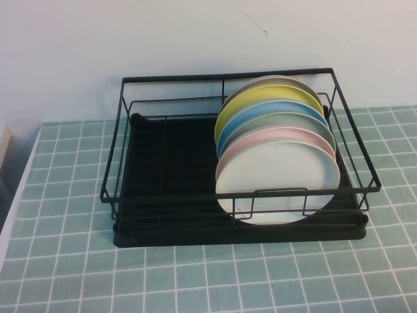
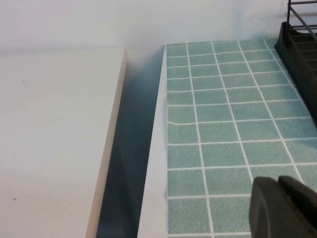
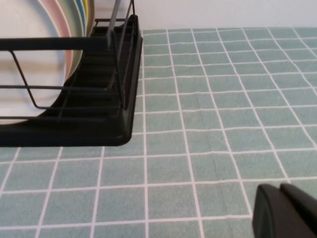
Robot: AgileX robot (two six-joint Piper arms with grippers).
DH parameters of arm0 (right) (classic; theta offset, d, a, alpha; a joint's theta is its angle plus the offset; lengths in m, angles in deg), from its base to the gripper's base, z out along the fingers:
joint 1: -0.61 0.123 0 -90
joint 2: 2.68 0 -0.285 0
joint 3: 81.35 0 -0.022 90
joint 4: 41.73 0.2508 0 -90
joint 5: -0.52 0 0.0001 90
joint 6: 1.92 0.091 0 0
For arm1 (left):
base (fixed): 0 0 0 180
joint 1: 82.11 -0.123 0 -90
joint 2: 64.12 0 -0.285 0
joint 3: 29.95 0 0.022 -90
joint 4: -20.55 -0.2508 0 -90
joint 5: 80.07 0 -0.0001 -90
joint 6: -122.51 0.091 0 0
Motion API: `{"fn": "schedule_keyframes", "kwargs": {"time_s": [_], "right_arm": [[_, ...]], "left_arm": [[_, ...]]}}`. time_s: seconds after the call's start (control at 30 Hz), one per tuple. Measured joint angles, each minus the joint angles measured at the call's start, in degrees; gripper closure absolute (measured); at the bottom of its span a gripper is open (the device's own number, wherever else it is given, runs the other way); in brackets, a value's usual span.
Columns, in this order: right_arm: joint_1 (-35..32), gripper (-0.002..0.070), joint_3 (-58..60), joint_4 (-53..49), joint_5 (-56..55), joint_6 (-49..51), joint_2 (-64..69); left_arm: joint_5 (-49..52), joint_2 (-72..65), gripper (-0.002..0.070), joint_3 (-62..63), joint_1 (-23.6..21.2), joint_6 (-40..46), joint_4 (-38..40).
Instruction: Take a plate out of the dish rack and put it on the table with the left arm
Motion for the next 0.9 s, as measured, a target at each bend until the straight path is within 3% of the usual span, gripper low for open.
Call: {"fn": "schedule_keyframes", "kwargs": {"time_s": [0.5,0.9], "right_arm": [[0.0,0.0678,0.0,0.0,0.0,0.0,0.0],[0.0,0.0678,0.0,0.0,0.0,0.0,0.0]], "left_arm": [[-3.9,0.0,0.0678,-0.1,0.0,1.3,2.1],[-31.6,0.1,0.0678,-0.1,0.0,1.3,7.2]]}}
